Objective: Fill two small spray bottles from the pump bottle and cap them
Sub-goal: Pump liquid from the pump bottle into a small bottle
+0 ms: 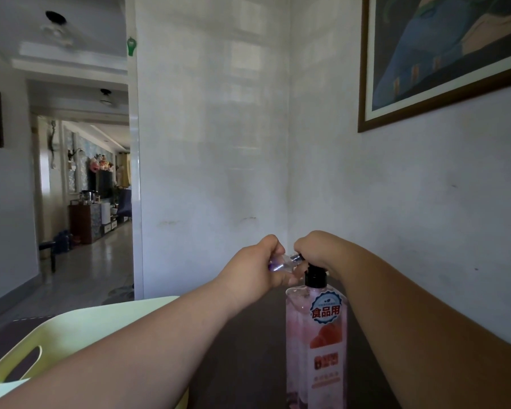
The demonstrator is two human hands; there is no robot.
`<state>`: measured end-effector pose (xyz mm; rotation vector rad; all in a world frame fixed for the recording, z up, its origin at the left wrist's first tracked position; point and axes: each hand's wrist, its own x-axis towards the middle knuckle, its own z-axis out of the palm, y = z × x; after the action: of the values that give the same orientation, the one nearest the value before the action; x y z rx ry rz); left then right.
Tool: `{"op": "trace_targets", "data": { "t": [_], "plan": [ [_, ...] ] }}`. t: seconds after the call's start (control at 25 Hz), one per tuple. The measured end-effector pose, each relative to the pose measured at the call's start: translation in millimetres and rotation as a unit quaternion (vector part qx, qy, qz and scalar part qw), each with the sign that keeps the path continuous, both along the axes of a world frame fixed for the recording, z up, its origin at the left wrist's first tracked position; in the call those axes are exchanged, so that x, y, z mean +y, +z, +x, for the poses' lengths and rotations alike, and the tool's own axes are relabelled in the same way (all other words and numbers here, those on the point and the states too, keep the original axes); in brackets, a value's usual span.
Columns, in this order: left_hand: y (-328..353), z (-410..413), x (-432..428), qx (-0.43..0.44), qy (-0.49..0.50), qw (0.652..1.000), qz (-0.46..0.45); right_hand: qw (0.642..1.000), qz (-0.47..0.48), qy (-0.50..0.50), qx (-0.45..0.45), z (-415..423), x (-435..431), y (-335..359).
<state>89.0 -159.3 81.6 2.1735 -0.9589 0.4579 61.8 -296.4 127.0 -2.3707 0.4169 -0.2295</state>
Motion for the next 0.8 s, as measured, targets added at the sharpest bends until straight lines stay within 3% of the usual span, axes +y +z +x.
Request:
{"op": "trace_targets", "data": {
  "t": [0.12,0.32,0.52,0.8],
  "plan": [
    [5.2,-0.5,0.3,0.006,-0.003,1.0,-0.016,0.998,0.055,0.003,-0.043,-0.6,-3.3,7.7],
    [5.1,0.3,-0.9,0.0,-0.003,1.0,-0.017,0.998,-0.064,0.01,0.021,-3.7,-0.6,10.1],
    [-4.9,1.4,-1.6,-0.006,0.001,1.0,-0.003,0.996,-0.081,0.038,0.023,3.2,-3.9,-2.1],
    [-5.5,-0.9,-1.4,0.0,0.003,1.0,-0.01,0.952,-0.301,0.044,0.036,4.5,-6.3,-5.8]
  ]
}}
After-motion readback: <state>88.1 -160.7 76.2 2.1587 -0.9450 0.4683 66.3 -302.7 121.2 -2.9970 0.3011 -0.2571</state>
